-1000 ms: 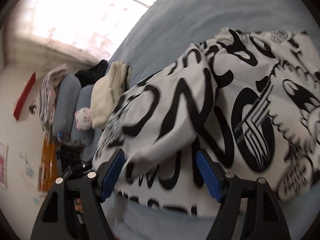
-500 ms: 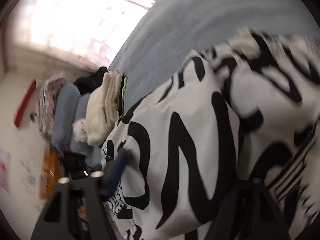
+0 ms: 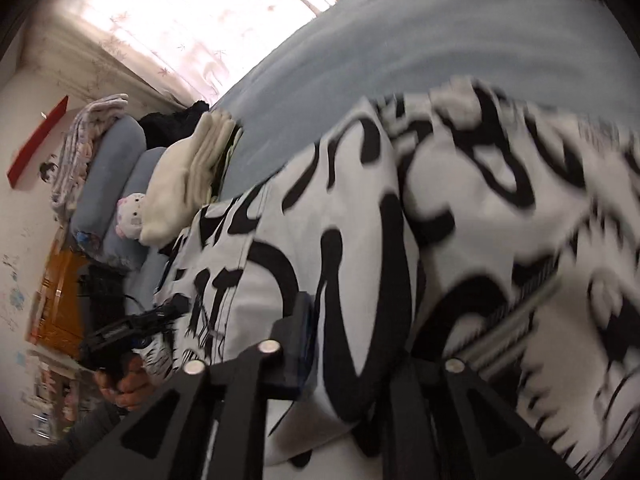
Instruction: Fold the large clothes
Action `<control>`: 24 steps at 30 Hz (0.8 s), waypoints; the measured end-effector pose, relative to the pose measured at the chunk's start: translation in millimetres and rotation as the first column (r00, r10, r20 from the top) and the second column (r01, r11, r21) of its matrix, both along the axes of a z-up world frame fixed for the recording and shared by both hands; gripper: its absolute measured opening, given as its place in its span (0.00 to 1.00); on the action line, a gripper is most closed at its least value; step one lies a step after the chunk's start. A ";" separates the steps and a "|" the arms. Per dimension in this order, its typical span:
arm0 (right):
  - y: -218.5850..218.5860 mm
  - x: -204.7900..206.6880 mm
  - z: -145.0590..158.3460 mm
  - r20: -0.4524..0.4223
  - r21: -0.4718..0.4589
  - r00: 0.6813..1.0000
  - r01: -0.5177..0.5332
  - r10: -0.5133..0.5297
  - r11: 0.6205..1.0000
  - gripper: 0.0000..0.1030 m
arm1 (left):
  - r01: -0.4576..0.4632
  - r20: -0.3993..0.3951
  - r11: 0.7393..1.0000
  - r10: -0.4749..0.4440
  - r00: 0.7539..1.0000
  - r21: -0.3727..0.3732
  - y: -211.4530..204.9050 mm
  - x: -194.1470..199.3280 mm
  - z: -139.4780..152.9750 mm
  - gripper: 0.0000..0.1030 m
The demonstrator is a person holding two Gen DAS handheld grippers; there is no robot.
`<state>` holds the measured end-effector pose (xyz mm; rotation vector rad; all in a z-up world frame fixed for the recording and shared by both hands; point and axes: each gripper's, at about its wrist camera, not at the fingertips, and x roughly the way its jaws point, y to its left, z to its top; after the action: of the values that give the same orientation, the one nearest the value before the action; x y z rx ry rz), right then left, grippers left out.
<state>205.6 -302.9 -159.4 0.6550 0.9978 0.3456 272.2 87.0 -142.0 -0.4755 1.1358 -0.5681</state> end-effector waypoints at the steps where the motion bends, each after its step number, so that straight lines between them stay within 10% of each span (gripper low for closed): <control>1: -0.7 -3.3 -0.3 -0.006 0.020 1.000 -0.001 0.001 1.000 0.34 | -0.023 -0.028 0.999 0.022 0.999 -0.039 4.0 -1.0 -3.6 0.30; 5: 3.8 -21.9 1.5 0.005 0.074 1.000 -0.021 0.021 0.997 0.52 | -0.062 -0.084 0.984 0.049 0.995 -0.164 12.1 -3.7 -7.0 0.55; 10: 22.9 -35.0 -0.7 0.008 0.093 0.998 -0.056 0.056 0.994 0.51 | -0.038 -0.046 0.992 0.033 0.998 -0.122 1.8 -17.2 -1.0 0.59; 12: 27.8 -38.5 2.5 0.025 0.071 0.999 -0.050 0.048 0.996 0.39 | -0.044 -0.031 0.995 0.041 0.999 -0.086 -6.8 -22.3 1.5 0.52; 14: 34.6 -40.2 7.4 0.022 0.033 0.999 -0.041 0.040 0.999 0.12 | -0.062 -0.018 0.998 0.062 0.998 -0.025 -18.7 -26.1 7.4 0.11; 20: 45.5 -64.5 5.7 -0.022 -0.041 1.000 -0.009 0.008 0.999 0.04 | -0.091 0.067 0.953 0.074 0.995 0.288 -51.2 -46.4 30.3 0.08; 24: 36.7 -72.1 -21.9 -0.086 0.015 0.996 0.037 -0.036 0.999 0.01 | -0.085 0.060 0.938 0.069 0.996 0.336 -65.2 -50.4 16.2 0.10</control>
<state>133.4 -266.2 -181.4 0.7067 1.0645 0.2959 221.8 21.7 -125.8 -0.2058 1.1367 -0.3042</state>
